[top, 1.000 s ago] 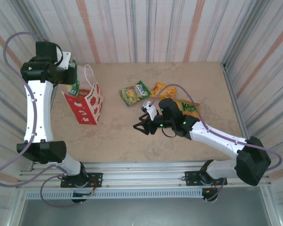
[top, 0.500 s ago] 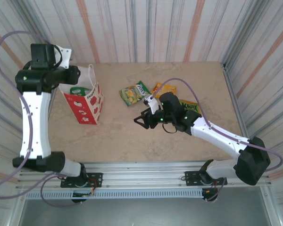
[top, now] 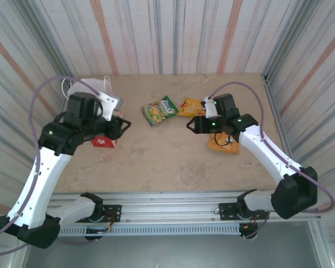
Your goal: Place the snacks into the paper bag
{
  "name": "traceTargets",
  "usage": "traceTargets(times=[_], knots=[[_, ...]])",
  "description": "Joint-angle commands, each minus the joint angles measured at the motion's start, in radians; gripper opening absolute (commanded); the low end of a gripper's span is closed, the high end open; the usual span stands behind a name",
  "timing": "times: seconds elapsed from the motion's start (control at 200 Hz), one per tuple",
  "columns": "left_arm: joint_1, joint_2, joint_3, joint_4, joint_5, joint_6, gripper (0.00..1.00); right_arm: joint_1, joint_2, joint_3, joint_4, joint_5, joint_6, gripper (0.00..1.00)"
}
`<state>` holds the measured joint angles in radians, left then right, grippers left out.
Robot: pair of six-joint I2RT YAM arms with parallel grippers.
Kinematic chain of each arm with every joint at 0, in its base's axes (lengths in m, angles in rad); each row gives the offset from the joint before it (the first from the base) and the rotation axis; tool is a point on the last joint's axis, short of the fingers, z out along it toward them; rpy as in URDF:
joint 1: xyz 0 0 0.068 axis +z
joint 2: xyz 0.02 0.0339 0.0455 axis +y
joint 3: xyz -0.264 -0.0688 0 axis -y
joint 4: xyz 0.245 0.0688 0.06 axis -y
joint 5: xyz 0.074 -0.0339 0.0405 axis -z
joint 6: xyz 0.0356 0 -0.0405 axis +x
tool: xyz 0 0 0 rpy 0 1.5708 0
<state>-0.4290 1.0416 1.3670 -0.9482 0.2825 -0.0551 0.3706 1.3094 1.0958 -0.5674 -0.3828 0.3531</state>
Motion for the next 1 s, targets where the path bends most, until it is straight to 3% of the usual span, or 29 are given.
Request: traceTargets(times=[0.0,0.256,0.396,0.646,0.997], knots=[[-0.075,-0.035,-0.098,0.199,0.044,-0.146,0.46,-0.118,0.008,0.022,-0.197,-0.008,0.009,0.67],[-0.271,0.088,-0.189,0.369,-0.021,-0.268,0.48,-0.411,0.060,0.026,-0.249,-0.031,-0.079,0.70],[-0.334,0.189,-0.188,0.446,-0.019,-0.293,0.48,-0.478,0.148,0.038,-0.229,0.021,-0.117,0.70],[-0.364,0.311,-0.159,0.499,-0.041,-0.308,0.48,-0.481,0.331,0.080,-0.196,0.087,-0.162,0.68],[-0.365,0.333,-0.175,0.497,-0.052,-0.303,0.48,-0.371,0.438,0.066,-0.120,0.066,-0.149,0.54]])
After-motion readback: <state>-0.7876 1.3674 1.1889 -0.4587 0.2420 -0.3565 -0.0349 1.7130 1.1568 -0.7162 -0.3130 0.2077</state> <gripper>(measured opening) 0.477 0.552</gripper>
